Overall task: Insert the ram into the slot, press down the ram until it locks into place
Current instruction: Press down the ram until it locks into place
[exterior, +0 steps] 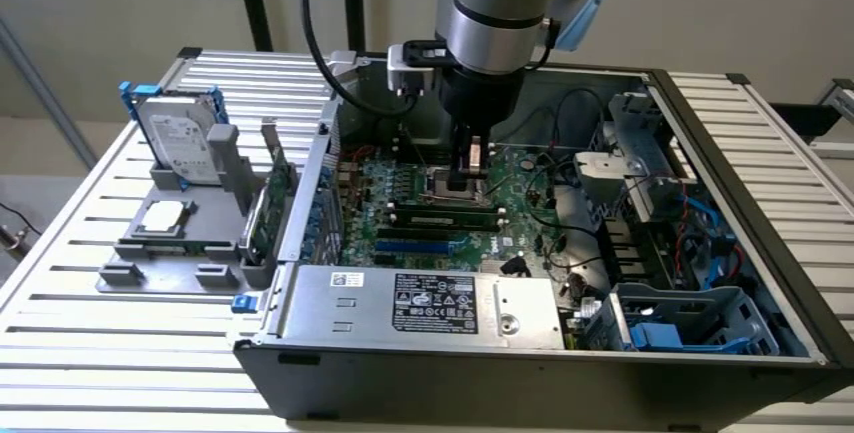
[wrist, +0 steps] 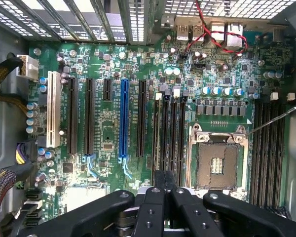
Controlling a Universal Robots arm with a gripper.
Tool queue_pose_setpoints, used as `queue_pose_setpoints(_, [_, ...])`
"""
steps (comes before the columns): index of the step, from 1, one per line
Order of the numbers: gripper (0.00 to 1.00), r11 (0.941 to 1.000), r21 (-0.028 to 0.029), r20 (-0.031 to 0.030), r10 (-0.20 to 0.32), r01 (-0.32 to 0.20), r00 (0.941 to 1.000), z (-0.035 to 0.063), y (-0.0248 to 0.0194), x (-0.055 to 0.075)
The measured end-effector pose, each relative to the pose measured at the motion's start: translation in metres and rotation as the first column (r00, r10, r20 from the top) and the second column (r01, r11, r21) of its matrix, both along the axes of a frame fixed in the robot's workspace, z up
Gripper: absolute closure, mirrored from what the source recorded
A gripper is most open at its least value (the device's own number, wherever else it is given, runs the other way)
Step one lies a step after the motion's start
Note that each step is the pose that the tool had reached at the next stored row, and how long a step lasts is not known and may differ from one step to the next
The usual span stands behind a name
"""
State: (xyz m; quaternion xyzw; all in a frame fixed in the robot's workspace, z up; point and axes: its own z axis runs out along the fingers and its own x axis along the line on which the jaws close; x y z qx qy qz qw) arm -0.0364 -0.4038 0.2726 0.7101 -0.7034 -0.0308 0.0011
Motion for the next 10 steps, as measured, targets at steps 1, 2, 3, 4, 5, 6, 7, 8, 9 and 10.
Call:
queue_pose_setpoints(1, [0.89,1.0,0.0,0.0,0.0,0.0,1.0,0.0,0.0,0.0])
queue_pose_setpoints(2, [0.89,1.0,0.0001,0.0,0.0,0.0,1.0,0.0,0.0,0.0])
queue_pose_setpoints(3, [0.89,1.0,-0.0001,0.0,0.0,0.0,1.0,0.0,0.0,0.0])
queue_pose_setpoints(4, [0.89,1.0,0.0,0.0,0.0,0.0,1.0,0.0,0.0,0.0])
queue_pose_setpoints(5, [0.89,1.0,0.0,0.0,0.0,0.0,1.0,0.0,0.0,0.0])
queue_pose_setpoints(6, [0.89,1.0,0.0,0.0,0.0,0.0,1.0,0.0,0.0,0.0])
queue_pose_setpoints(7, [0.89,1.0,0.0,0.0,0.0,0.0,1.0,0.0,0.0,0.0])
queue_pose_setpoints(8, [0.89,1.0,0.0,0.0,0.0,0.0,1.0,0.0,0.0,0.0])
queue_pose_setpoints(9, [0.89,1.0,-0.0001,0.0,0.0,0.0,1.0,0.0,0.0,0.0])
queue_pose_setpoints(10, [0.89,1.0,-0.0001,0.0,0.0,0.0,1.0,0.0,0.0,0.0])
